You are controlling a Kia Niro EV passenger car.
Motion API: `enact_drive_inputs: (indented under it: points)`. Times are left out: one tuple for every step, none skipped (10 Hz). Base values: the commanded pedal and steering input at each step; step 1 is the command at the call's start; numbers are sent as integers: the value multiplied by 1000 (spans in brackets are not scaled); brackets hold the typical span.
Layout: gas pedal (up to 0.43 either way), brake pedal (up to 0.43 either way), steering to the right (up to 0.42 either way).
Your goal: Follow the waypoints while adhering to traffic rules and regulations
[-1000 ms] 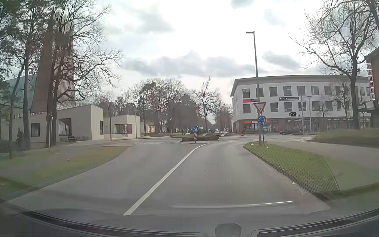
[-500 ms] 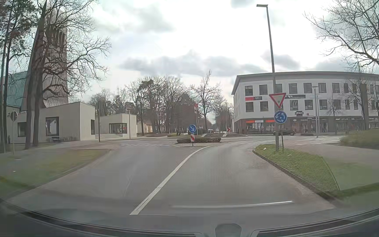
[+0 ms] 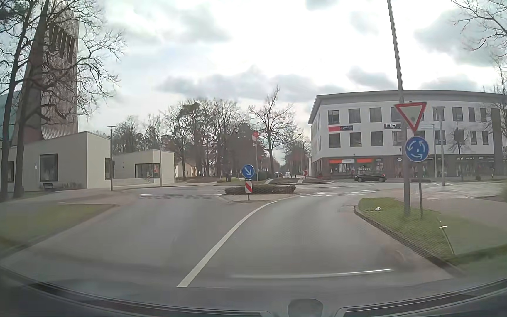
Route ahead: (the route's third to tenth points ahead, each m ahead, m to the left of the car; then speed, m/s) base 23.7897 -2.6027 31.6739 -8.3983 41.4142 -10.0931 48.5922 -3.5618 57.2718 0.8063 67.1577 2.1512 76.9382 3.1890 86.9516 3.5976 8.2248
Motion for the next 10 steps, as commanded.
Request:
enact_drive_inputs:
  points:
    - [0,0,27]
    - [0,0,29]
    - [0,0,32]
    - [0,0,34]
    - [0,0,38]
    - [0,0,43]
    - [0,0,48]
    - [0,0,54]
    - [0,0,62]
    - [0,0,73]
